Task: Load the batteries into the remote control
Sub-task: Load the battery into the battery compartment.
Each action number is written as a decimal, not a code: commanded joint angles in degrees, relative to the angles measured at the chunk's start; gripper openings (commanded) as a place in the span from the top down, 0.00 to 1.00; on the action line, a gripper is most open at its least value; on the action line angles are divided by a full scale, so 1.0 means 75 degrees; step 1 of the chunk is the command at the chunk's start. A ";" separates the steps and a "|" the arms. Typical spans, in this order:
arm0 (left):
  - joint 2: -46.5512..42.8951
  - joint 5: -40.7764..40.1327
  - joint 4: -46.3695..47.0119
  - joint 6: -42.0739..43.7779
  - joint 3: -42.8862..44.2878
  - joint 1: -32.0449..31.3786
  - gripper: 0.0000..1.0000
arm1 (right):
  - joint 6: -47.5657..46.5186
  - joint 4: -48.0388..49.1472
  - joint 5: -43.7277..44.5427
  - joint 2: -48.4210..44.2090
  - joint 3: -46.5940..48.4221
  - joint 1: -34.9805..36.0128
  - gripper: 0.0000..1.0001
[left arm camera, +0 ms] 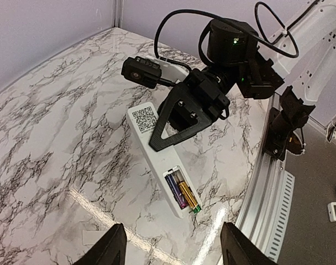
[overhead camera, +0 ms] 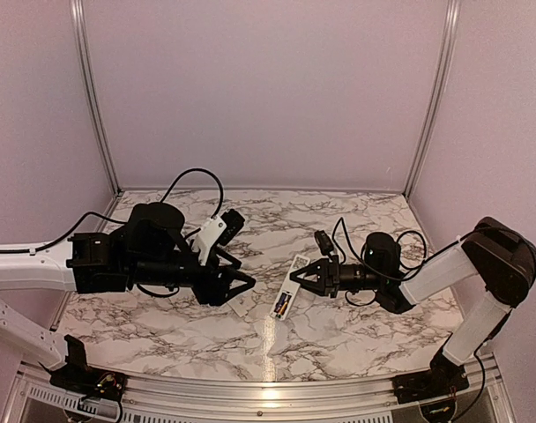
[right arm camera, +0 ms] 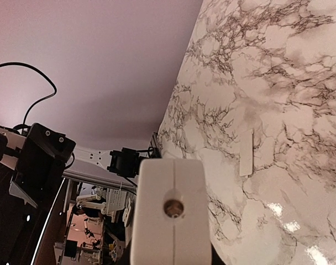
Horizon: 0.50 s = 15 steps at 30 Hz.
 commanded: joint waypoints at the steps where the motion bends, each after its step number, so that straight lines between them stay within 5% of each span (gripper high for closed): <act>1: -0.0341 0.0881 0.0743 0.1907 -0.0627 -0.0042 0.39 | 0.0179 0.0152 -0.0576 -0.0138 0.0306 0.0075 1.00; 15: 0.0477 0.0606 0.1231 0.4213 -0.0696 -0.1078 0.49 | 0.0564 0.0203 -0.1082 0.0138 0.0625 0.0318 1.00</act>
